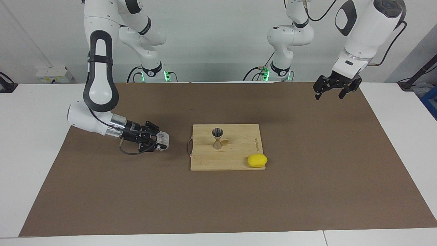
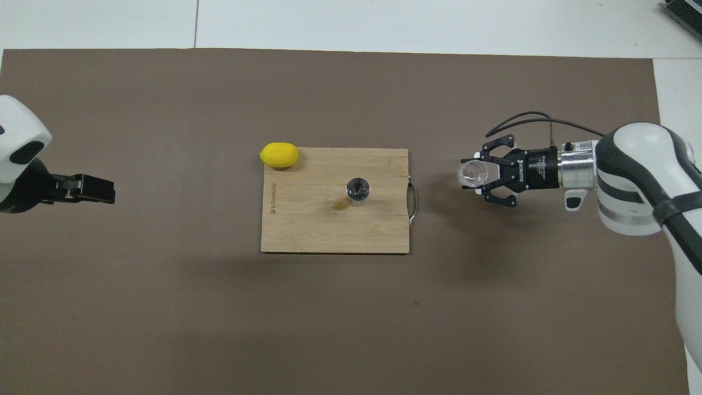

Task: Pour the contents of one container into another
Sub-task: 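Carry the glass back to its starting spot with the right gripper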

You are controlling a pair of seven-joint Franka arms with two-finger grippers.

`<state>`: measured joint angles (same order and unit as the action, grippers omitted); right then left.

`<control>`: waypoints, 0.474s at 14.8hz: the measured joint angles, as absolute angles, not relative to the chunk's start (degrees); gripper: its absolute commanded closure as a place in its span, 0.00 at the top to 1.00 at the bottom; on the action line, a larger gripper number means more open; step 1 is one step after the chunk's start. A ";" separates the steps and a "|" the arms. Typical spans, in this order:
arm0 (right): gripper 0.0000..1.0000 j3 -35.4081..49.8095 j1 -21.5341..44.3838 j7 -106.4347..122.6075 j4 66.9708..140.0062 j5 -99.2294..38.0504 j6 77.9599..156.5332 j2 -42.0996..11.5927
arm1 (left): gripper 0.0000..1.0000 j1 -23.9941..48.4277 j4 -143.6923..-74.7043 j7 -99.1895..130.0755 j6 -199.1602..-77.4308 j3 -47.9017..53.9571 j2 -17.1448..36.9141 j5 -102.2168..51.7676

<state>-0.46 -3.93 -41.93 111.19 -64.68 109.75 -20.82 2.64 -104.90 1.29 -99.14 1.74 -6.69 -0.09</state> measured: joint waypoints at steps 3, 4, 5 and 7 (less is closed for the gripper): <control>0.00 -0.45 -6.91 -36.07 111.20 -68.82 105.95 -24.82 | 1.00 2.64 -104.96 1.30 -99.05 1.70 -6.70 -0.09; 0.00 -0.45 -7.92 -35.01 111.19 -69.72 105.13 -25.70 | 1.00 2.64 -104.96 1.31 -99.03 1.70 -6.71 -0.09; 0.00 -0.45 -8.76 -34.46 111.23 -70.04 104.69 -26.23 | 1.00 2.64 -104.96 1.32 -98.99 1.70 -6.73 -0.09; 0.00 -0.44 -10.14 -34.34 111.66 -70.13 104.61 -26.49 | 1.00 2.64 -104.96 1.33 -98.98 1.70 -6.74 -0.09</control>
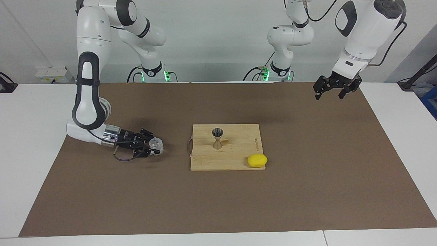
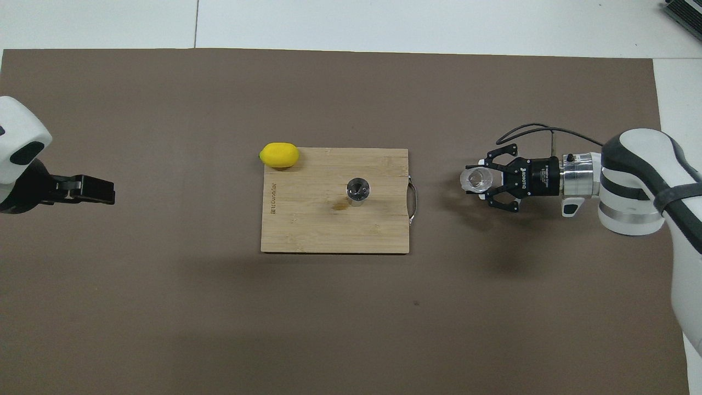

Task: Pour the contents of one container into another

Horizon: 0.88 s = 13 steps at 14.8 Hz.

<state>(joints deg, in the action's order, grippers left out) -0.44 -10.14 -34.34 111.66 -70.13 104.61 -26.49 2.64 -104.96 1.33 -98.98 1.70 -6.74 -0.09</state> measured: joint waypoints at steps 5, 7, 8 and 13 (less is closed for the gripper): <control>0.00 -0.48 -13.29 -34.34 113.49 -70.14 104.66 -26.55 | 1.00 2.64 -104.95 1.35 -99.44 1.70 -6.74 -0.09; 0.00 -0.45 -13.90 -34.34 114.10 -70.14 104.65 -26.92 | 1.00 2.67 -104.95 1.35 -99.93 1.74 -6.73 -0.09; 0.00 -0.44 -13.94 -34.34 114.28 -70.27 104.65 -27.24 | 1.00 2.68 -104.95 1.35 -99.98 1.77 -6.70 -0.09; 0.00 -0.32 -13.94 -33.58 114.37 -70.80 104.65 -28.30 | 1.00 2.66 -104.69 1.37 -100.53 1.73 -5.76 -0.09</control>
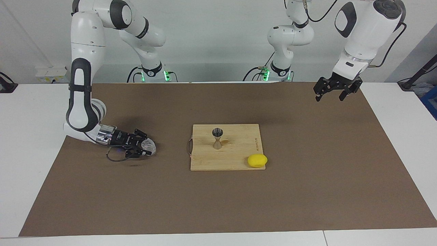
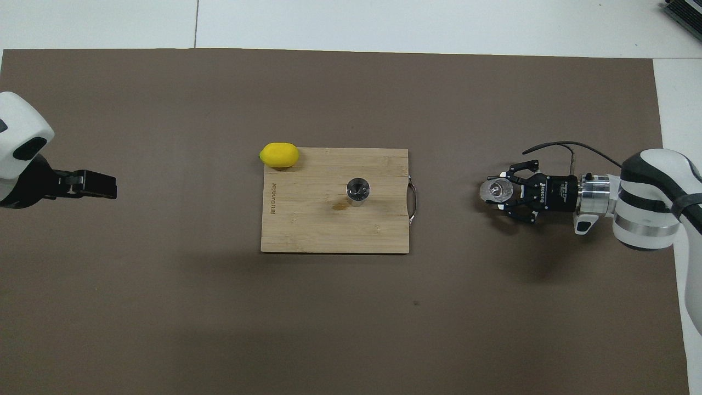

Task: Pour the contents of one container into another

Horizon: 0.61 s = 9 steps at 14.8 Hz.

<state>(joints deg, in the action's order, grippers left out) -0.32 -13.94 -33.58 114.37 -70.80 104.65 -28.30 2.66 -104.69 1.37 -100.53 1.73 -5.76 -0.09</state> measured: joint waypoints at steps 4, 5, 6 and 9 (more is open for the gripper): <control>0.00 -0.34 -13.95 -33.27 114.37 -70.80 104.66 -28.32 | 1.00 2.65 -104.64 1.42 -100.11 1.70 -5.29 -0.09; 0.00 -0.37 -13.98 -33.26 114.37 -70.80 104.66 -28.38 | 1.00 2.65 -104.55 1.44 -99.54 1.68 -5.33 -0.09; 0.00 -0.38 -14.07 -33.26 114.37 -70.80 104.66 -28.49 | 1.00 2.64 -104.50 1.45 -99.02 1.67 -5.39 -0.09; 0.00 -0.38 -14.22 -33.04 114.37 -70.80 104.65 -28.87 | 1.00 2.64 -104.35 1.49 -97.95 1.61 -5.44 -0.09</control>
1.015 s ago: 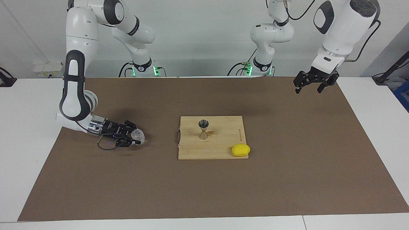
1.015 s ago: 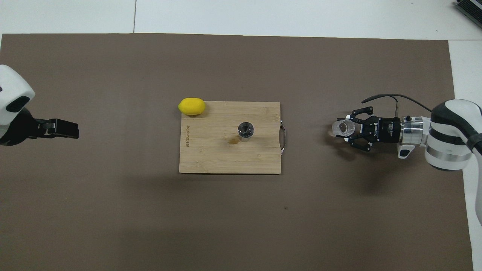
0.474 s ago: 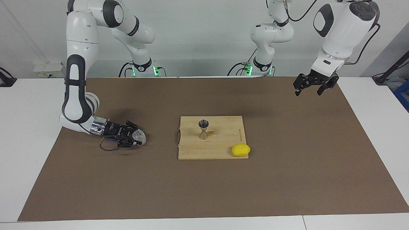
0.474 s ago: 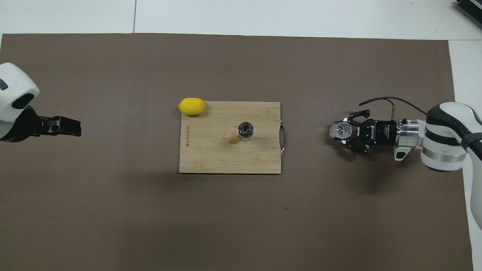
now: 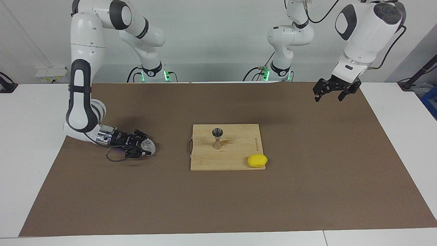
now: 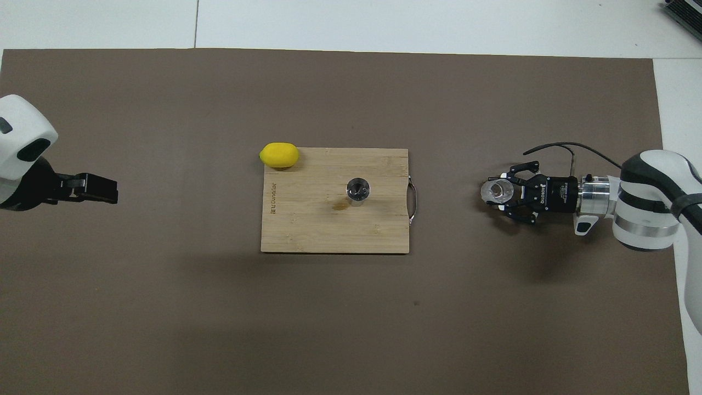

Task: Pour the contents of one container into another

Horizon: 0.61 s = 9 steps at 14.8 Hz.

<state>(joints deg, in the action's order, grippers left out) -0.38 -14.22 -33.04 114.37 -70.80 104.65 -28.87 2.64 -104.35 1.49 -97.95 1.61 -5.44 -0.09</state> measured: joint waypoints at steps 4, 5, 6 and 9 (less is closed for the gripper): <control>0.00 -0.37 -14.23 -31.26 114.37 -70.80 104.60 -29.01 | 1.00 2.55 -102.75 1.50 -92.77 1.11 -6.11 -0.09; 0.00 -0.36 -14.23 -31.07 114.37 -70.78 104.59 -29.04 | 1.00 2.55 -102.35 1.50 -91.68 1.11 -6.50 -0.09; 0.08 -0.36 -14.23 -30.67 114.37 -70.76 104.55 -29.04 | 1.00 2.55 -101.91 1.50 -90.90 1.04 -6.98 -0.09; 0.16 -0.32 -14.23 -29.73 114.26 -70.37 104.46 -29.04 | 1.00 2.53 -100.86 1.50 -90.34 0.94 -8.01 -0.09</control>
<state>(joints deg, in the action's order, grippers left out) -0.32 -14.23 -29.73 114.26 -70.37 104.46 -29.04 2.53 -100.86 1.50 -90.34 0.94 -8.01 -0.09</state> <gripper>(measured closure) 0.493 0.000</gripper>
